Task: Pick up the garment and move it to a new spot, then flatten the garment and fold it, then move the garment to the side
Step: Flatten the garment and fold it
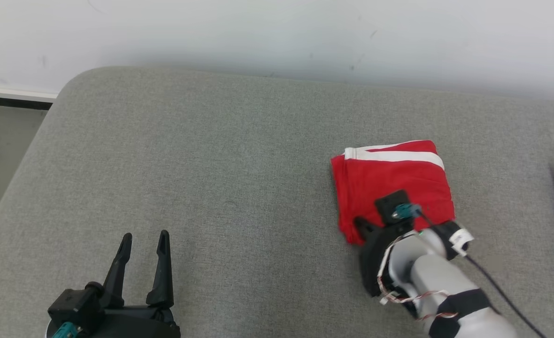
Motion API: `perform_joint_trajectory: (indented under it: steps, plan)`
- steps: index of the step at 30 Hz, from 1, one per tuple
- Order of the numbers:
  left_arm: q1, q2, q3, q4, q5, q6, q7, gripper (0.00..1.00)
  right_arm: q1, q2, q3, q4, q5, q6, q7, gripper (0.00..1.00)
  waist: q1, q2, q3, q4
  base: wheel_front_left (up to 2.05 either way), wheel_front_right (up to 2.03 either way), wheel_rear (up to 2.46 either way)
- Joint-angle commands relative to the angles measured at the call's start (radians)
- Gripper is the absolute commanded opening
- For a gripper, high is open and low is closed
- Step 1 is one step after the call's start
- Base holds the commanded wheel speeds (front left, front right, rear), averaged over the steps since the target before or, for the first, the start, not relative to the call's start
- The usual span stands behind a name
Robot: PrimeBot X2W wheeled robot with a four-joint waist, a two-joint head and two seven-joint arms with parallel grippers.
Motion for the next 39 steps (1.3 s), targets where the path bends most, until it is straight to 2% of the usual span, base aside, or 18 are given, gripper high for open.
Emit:
perform_joint_trajectory:
  steps: [1,6,10,16,17,18,19,20,24,32,36,39]
  plan:
    - [-0.003,0.001,0.001,-0.001,-0.002,0.003,0.0,1.0,0.022,0.014,0.022,-0.01,0.011,-0.003,0.008,0.0,-0.0001,0.0,-0.002,0.0,0.0,0.0,0.0]
    - [0.002,0.001,0.006,0.0,0.002,0.005,0.0,1.0,0.044,0.046,0.084,-0.069,0.085,-0.003,-0.001,0.0,-0.0001,0.0,-0.011,-0.007,0.0,0.0,0.0]
    - [0.01,0.001,0.014,0.001,0.007,0.006,0.0,1.0,0.052,0.056,0.093,-0.122,0.146,-0.003,-0.03,0.0,-0.0001,0.0,-0.025,-0.018,0.0,0.0,0.0]
    - [0.028,0.001,0.036,0.015,0.028,0.001,0.0,1.0,0.075,0.038,0.017,-0.23,0.196,-0.003,-0.139,0.0,-0.0001,0.0,-0.064,-0.055,0.0,0.0,0.0]
    - [0.031,0.001,0.039,0.018,0.03,0.001,0.0,1.0,0.084,0.029,-0.008,-0.245,0.188,-0.003,-0.159,0.29,-0.0001,0.0,-0.072,-0.062,0.0,0.0,0.0]
    - [0.033,0.001,0.045,0.019,0.031,0.001,0.0,1.0,0.094,0.022,-0.031,-0.259,0.179,-0.003,-0.177,0.42,-0.0001,0.0,-0.08,-0.071,0.0,0.0,0.0]
    - [0.034,0.001,0.049,0.022,0.032,-0.001,0.0,1.0,0.107,0.016,-0.058,-0.275,0.173,-0.003,-0.195,0.86,-0.0001,0.0,-0.087,-0.078,0.0,0.0,0.0]
    - [0.037,0.001,0.052,0.021,0.034,0.0,0.0,1.0,0.12,0.011,-0.082,-0.29,0.162,-0.003,-0.211,1.0,-0.0001,0.0,-0.095,-0.086,0.0,0.0,0.0]
    - [0.061,0.001,0.062,0.015,0.039,0.007,0.0,1.0,0.193,-0.021,-0.19,-0.356,0.114,-0.003,-0.251,1.0,-0.0001,0.0,-0.12,-0.117,0.0,0.0,0.0]
    - [0.094,0.002,0.067,0.006,0.052,0.01,0.0,1.0,0.345,-0.069,-0.393,-0.466,0.031,-0.003,-0.263,1.0,-0.0001,0.0,-0.143,-0.16,0.0,0.0,0.0]
    - [0.094,0.004,0.074,0.023,0.065,0.006,0.0,1.0,0.404,-0.091,-0.436,-0.498,0.001,-0.003,-0.262,1.0,-0.0001,0.0,-0.153,-0.176,0.0,0.0,0.0]
    - [0.098,0.011,0.083,0.039,0.076,0.001,0.0,1.0,0.436,-0.104,-0.431,-0.513,-0.01,-0.003,-0.267,1.0,-0.0001,0.0,-0.161,-0.191,0.0,0.0,0.0]
